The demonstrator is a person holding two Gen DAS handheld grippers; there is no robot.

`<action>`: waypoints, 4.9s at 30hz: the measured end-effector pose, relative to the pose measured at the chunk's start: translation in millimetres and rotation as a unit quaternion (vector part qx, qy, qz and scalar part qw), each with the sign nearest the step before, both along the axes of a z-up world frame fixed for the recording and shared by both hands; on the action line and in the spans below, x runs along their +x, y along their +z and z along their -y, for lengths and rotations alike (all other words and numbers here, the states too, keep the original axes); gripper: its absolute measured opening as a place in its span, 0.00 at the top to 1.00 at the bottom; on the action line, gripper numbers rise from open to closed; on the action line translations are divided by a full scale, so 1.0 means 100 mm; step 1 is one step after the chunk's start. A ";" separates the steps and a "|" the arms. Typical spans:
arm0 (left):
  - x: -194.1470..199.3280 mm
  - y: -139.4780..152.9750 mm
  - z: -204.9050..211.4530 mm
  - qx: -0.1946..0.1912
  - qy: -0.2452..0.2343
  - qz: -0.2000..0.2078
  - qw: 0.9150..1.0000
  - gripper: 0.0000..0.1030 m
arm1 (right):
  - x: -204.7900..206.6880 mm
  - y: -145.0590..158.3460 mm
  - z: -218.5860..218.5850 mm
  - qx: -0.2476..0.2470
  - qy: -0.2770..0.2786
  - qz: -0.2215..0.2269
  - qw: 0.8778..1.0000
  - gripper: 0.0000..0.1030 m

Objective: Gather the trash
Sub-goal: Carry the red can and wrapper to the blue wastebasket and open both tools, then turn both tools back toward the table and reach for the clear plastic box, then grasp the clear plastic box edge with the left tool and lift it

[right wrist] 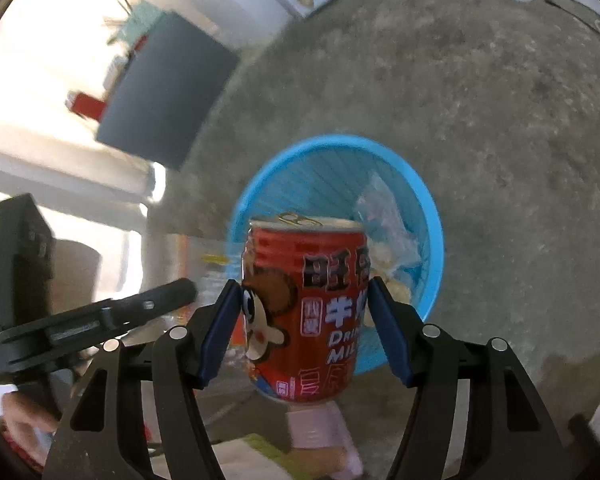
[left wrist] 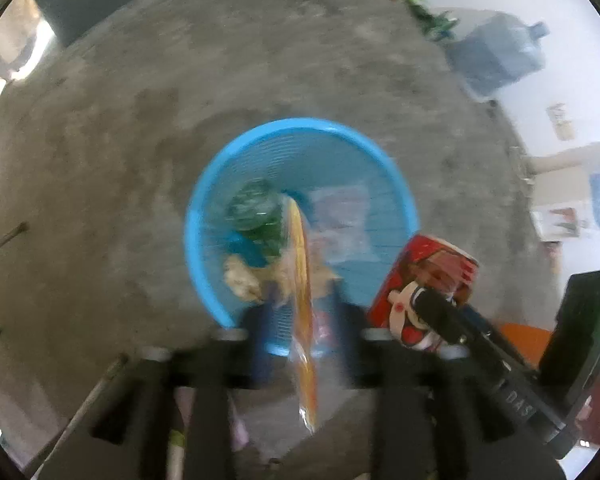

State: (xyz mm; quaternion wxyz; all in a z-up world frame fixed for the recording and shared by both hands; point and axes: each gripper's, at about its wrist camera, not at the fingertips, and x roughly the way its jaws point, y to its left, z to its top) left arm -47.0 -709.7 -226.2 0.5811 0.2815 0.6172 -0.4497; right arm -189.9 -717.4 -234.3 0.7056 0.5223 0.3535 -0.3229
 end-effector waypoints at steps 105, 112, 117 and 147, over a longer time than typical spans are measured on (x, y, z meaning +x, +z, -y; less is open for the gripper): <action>1.47 1.45 -6.96 -0.280 0.419 0.003 0.864 0.93 | 3.23 2.28 -4.87 0.111 0.418 0.211 0.877 0.20; 1.32 1.49 -7.02 -0.256 0.415 0.032 0.873 0.93 | 3.13 2.40 -5.13 0.111 0.442 0.234 0.859 0.20; 1.18 1.59 -7.07 -0.243 0.403 0.091 0.878 0.73 | 3.17 2.37 -5.38 0.127 0.469 0.225 0.844 0.21; 1.03 1.73 -7.81 -0.330 0.426 0.099 0.836 0.47 | 3.22 2.31 -5.19 0.084 0.471 0.223 0.849 0.21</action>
